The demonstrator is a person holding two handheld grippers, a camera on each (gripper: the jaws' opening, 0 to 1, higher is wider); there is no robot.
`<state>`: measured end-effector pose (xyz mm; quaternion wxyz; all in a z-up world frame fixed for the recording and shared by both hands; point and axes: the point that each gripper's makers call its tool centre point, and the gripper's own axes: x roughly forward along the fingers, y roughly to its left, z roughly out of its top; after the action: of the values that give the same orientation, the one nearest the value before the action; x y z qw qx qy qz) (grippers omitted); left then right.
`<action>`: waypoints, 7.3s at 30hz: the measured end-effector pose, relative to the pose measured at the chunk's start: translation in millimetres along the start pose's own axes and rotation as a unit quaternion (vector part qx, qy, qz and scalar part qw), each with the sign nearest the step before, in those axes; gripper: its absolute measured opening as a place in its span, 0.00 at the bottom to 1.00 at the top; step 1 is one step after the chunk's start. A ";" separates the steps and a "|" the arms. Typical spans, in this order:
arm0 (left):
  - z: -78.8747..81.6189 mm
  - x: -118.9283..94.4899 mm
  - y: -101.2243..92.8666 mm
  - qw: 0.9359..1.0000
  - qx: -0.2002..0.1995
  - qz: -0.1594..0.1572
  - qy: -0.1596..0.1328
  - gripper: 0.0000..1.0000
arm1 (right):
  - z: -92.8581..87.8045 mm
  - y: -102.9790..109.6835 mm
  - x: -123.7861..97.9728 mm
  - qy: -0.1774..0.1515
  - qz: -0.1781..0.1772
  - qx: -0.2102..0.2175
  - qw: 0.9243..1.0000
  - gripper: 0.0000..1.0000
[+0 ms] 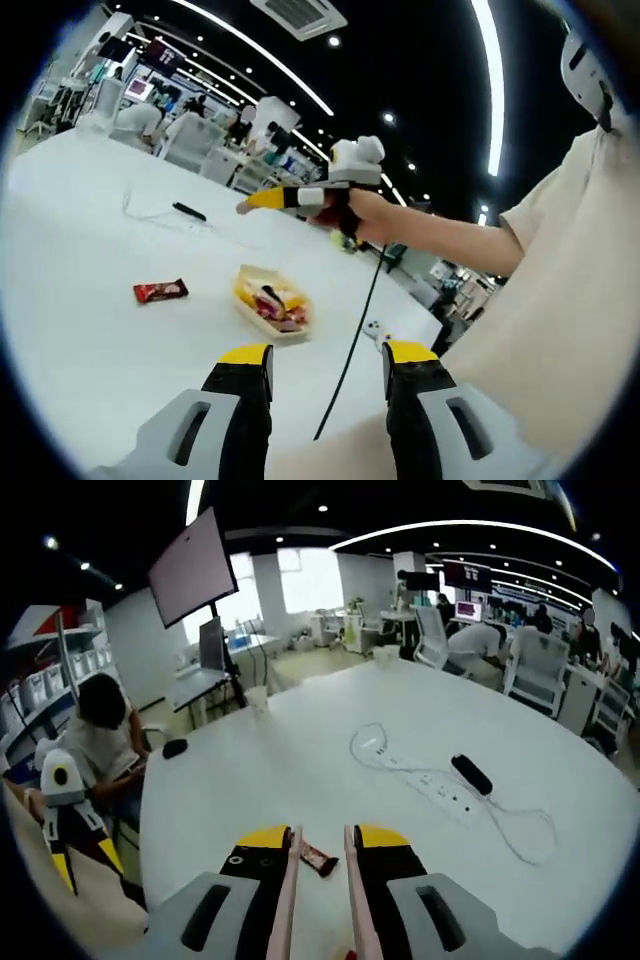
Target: Place the target food into the container with the food tongs after gripping and lifting it, then release it inside without dropping or visibly crushing the food.
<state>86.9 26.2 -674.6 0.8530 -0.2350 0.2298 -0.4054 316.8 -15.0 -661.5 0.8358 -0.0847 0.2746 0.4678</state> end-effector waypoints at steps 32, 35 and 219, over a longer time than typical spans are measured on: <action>-8.2 34.2 -31.8 0.999 0.004 -0.049 0.015 0.41 | -8.8 -35.1 -86.5 -0.074 -0.090 0.029 0.993 0.24; -9.8 33.5 -32.2 0.999 0.001 -0.050 0.016 0.41 | -9.4 -36.4 -92.4 -0.077 -0.100 0.033 0.991 0.24; -63.4 -95.2 42.4 0.977 -0.157 0.120 -0.084 0.42 | -93.1 49.6 154.6 0.201 0.100 -0.200 0.954 0.23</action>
<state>20.9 112.5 -730.0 0.8643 -0.3698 0.2442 -0.2382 304.0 88.7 -816.8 0.6783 -0.3144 0.3448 0.5676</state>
